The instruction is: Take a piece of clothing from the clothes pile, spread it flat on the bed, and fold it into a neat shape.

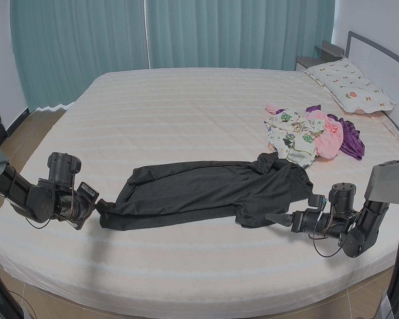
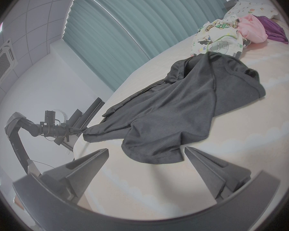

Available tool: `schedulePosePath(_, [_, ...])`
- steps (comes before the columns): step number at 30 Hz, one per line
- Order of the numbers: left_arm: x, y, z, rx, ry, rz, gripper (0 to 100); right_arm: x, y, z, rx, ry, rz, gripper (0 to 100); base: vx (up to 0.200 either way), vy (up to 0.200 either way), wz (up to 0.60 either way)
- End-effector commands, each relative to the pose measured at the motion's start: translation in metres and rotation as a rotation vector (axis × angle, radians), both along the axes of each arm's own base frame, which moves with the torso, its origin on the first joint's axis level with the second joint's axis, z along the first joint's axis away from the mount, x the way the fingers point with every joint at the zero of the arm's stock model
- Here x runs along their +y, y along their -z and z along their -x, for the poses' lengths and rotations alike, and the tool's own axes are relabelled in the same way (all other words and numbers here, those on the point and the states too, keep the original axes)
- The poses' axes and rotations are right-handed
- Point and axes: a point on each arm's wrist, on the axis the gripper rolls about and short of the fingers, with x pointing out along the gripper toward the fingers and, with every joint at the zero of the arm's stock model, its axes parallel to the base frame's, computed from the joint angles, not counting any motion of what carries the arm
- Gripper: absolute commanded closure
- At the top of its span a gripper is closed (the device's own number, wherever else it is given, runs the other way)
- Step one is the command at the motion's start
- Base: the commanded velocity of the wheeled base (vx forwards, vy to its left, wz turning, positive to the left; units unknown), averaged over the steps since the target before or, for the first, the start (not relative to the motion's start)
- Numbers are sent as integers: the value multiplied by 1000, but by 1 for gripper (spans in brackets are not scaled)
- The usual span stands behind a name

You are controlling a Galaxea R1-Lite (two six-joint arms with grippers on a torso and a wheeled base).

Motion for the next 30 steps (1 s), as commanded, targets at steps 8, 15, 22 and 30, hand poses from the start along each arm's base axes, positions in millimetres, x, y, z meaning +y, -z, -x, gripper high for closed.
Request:
schedulePosePath(8, [-1,0,0,1,1,0,100,3,11,-8,13,-3,4,0,0,0,0])
schedulePosePath(15, [0,0,0,4,0,-1,100,1,4,0,8,3,0,100,0,0,0])
schedulePosePath(22, [0,-4,8,1,2,-1,100,-25,-14,42,63,55,1,100,0,0,0])
schedulePosePath(30, [-6,-10,28,4,38,-12,100,-49,-31,100,128,90,-14,100,0,0,0])
